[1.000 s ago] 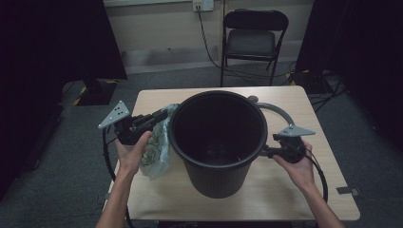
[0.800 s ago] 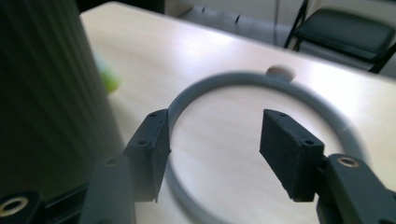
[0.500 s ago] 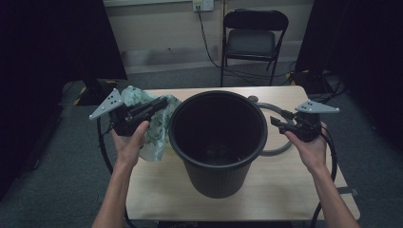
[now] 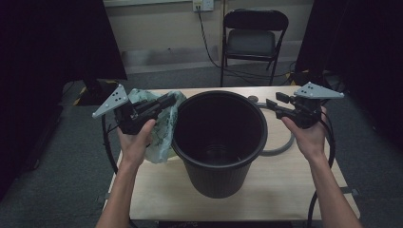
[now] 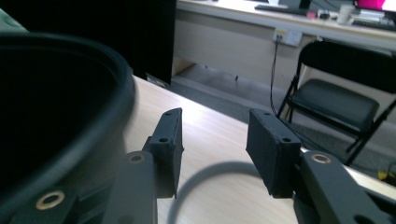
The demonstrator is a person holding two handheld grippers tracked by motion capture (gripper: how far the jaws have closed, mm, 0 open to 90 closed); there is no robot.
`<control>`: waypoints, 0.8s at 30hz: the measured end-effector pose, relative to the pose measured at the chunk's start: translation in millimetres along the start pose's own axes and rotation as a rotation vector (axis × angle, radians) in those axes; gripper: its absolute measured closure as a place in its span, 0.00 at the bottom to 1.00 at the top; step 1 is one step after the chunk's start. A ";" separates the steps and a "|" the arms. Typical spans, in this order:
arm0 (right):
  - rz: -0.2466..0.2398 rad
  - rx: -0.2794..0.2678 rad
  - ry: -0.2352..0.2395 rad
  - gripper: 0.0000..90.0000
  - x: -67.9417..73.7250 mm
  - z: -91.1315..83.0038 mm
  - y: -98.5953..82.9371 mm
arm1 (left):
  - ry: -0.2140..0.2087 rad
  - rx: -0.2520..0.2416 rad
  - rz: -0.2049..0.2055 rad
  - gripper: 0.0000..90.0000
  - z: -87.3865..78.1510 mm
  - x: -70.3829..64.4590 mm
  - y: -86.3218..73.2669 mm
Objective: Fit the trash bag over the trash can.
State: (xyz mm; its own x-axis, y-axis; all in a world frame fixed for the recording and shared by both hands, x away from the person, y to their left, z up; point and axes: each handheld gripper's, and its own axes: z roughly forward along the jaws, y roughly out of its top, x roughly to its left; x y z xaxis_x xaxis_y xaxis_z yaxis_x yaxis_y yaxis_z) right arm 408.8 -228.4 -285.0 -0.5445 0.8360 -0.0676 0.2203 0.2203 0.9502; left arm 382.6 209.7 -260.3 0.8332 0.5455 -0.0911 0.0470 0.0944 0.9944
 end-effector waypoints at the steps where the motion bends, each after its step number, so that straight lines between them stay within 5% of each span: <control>1: -0.007 -0.001 0.005 0.62 3.3 0.0 3.7 | -0.001 -0.002 -0.001 0.97 1.7 -0.2 2.0; 9: -0.067 -0.048 0.091 0.61 31.0 5.0 36.2 | -0.047 -0.012 0.009 0.98 29.8 -5.4 25.1; 14: -0.108 -0.043 0.191 0.58 56.0 13.6 51.8 | -0.066 0.017 0.009 0.98 50.0 -5.2 27.5; 24: -0.151 -0.083 0.298 0.52 91.6 18.8 87.5 | -0.067 0.004 -0.013 0.98 67.4 -1.4 35.3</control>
State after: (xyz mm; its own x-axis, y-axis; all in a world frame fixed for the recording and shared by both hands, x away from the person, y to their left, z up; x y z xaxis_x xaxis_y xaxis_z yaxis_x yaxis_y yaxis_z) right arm 393.4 -123.1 -213.7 -0.7810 0.6110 -0.1294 0.0594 0.2789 0.9585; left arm 420.1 156.1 -221.5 0.8675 0.4873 -0.0999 0.0595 0.0978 0.9934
